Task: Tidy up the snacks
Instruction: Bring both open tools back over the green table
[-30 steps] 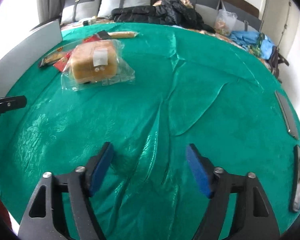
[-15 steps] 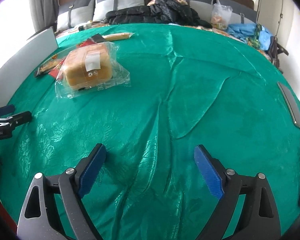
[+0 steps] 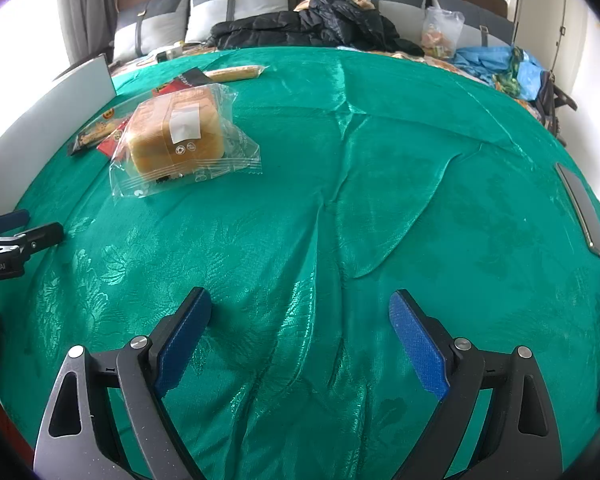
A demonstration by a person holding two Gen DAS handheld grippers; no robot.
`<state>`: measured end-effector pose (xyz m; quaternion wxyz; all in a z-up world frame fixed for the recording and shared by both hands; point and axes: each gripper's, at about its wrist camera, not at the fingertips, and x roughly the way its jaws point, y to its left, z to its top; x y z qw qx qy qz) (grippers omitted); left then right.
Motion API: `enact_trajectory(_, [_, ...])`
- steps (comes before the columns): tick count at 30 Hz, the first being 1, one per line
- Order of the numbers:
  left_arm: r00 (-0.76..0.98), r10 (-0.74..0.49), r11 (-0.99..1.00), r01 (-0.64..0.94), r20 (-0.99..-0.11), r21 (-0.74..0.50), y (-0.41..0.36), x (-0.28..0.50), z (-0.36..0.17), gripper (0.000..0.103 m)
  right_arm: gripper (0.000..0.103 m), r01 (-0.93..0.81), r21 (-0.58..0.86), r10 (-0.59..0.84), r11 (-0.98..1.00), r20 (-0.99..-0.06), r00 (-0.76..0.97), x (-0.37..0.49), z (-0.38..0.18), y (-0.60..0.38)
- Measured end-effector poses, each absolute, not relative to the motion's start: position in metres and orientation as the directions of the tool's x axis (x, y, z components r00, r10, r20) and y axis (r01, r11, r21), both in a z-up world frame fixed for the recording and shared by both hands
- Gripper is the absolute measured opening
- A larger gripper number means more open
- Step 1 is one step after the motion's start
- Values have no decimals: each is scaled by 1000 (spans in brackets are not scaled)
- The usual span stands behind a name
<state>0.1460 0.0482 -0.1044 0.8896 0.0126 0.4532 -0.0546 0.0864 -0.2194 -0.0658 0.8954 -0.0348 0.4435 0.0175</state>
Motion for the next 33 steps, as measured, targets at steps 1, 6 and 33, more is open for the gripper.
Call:
enact_trajectory(1, [583,-86,994,109,-808,-27,49,146,-104,103,93,-62,-47,0,997,-795,606,87,-66,-219])
enact_trajectory(6, [583,-86,994,109,-808,-27,49,146,-104,103,93,-62,-46,1,997,-795,606,86,-66,-220])
enact_trajectory(33, [584,-87,994,108,-807,-29,49,148,-104,103,88,-135,245,269,960,-672,690,190,-9,-168])
